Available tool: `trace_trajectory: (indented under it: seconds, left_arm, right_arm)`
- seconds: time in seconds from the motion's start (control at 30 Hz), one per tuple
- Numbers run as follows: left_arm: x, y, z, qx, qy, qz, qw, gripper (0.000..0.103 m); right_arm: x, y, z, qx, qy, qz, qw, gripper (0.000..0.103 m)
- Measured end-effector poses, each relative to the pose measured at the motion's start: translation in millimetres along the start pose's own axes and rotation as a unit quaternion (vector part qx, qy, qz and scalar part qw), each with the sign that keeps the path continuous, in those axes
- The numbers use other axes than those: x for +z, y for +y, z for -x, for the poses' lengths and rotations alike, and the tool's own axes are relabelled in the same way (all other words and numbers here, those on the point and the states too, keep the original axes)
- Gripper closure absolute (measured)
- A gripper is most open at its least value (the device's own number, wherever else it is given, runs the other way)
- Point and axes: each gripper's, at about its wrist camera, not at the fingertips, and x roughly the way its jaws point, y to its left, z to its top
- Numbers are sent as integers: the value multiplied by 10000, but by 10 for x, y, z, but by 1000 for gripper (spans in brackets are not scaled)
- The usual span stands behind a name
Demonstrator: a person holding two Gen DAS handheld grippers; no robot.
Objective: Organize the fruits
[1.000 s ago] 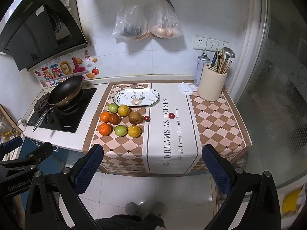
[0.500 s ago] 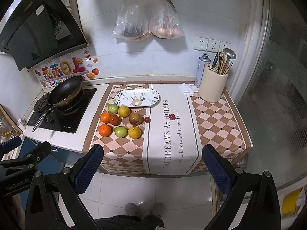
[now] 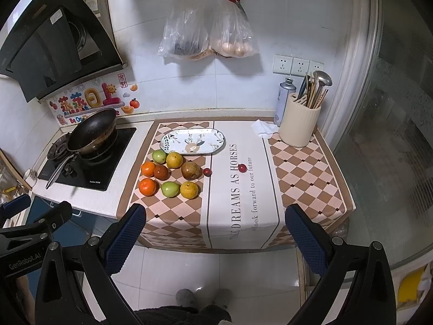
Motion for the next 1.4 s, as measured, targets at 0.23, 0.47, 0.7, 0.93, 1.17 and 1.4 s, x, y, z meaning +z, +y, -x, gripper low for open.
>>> trace_trajectory:
  seconds: [0.23, 0.47, 0.7, 0.93, 1.17, 1.4]
  left_arm:
    - [-4, 7, 1, -10, -6, -4, 10000, 0]
    - [-14, 11, 2, -12, -20, -1, 10000, 0]
    - [3, 11, 1, -16, -17, 5, 10000, 0]
    - [8, -2, 6, -22, -28, 6, 10000, 0]
    - [90, -53, 4, -68, 17, 2, 10000, 0]
    - [273, 27, -145, 10, -453, 30, 9990, 0]
  right_arm:
    - [14, 5, 13, -7, -6, 1, 10000, 0]
    - [28, 14, 16, -3, -14, 9, 10000, 0]
    - [16, 18, 17, -6, -15, 2, 10000, 0]
    - [67, 26, 23, -3, -21, 10, 10000, 0]
    - [96, 33, 19, -16, -18, -9, 10000, 0]
    - [136, 80, -127, -45, -55, -300, 9995, 0]
